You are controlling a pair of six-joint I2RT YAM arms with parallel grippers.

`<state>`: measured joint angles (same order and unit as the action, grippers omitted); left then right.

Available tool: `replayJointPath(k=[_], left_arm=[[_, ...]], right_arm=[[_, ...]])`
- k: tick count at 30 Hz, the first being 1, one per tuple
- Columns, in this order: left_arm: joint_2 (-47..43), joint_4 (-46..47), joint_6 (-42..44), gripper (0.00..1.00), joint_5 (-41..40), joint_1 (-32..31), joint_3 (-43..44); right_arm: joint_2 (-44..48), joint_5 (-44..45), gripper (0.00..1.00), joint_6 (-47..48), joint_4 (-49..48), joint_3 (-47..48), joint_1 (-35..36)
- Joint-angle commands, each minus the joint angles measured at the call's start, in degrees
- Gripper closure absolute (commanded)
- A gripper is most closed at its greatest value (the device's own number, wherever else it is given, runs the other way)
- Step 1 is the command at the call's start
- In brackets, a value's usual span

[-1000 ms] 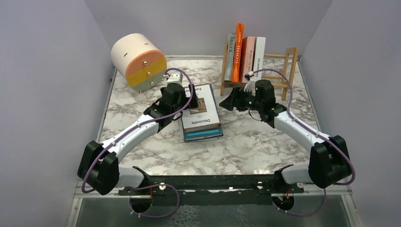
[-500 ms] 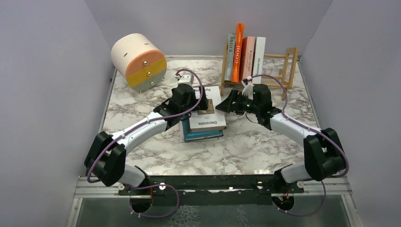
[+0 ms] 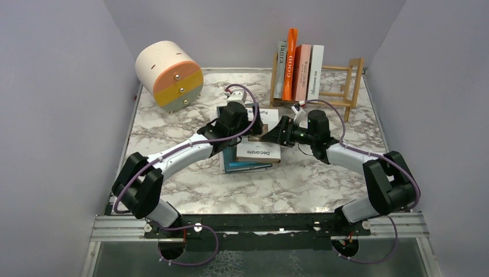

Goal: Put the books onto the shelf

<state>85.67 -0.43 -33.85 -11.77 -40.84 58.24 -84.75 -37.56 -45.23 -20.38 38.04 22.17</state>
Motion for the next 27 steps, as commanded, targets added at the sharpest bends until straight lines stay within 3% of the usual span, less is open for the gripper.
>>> replayJointPath(k=[1,13,21,24,27], left_arm=[[1.7,3.0,-0.6,0.01,1.6,-0.9,2.8],[7.8,6.0,-1.0,0.01,4.0,-3.7,9.0],[10.1,7.9,-1.3,0.01,5.8,-5.2,12.1],[9.1,7.9,-0.3,0.01,4.5,-5.3,13.3],[7.0,6.3,2.7,0.01,0.5,-5.3,15.2]], right_arm=[[-0.7,-3.9,0.13,-2.7,-6.7,-1.3,0.3],[3.7,-1.9,0.45,-2.1,-4.4,-2.4,0.3],[8.4,0.7,0.56,0.5,0.2,-1.4,0.3],[11.3,2.6,0.71,1.8,3.3,-0.6,0.3],[14.8,4.5,0.80,3.0,6.1,0.2,0.3]])
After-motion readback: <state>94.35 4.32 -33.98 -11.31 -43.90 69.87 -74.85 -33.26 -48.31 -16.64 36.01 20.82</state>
